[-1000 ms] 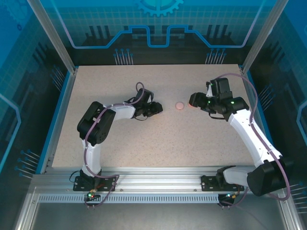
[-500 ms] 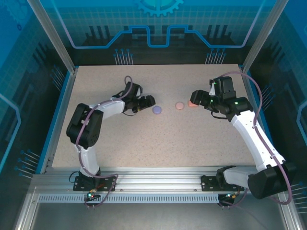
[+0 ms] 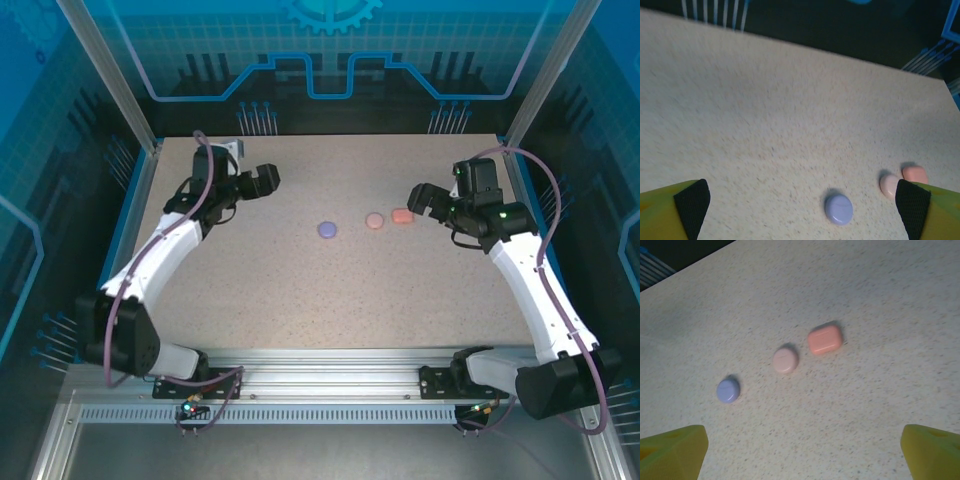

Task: Insert the wireless bluetooth earbuds into the charging case

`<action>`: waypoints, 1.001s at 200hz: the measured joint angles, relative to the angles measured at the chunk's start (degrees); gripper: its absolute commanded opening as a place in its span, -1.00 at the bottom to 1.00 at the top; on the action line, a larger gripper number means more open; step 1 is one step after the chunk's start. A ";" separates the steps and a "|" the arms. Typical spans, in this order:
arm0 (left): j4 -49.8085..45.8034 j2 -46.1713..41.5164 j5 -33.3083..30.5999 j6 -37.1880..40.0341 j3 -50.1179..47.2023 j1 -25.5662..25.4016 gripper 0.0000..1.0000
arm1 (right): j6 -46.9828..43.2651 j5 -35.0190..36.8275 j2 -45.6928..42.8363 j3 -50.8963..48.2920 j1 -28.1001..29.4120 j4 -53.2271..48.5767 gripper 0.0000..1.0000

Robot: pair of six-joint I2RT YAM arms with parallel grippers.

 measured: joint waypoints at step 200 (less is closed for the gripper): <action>40.39 -20.68 -12.41 25.05 -42.88 0.07 0.98 | -19.63 26.23 1.88 -26.18 -0.48 37.94 1.00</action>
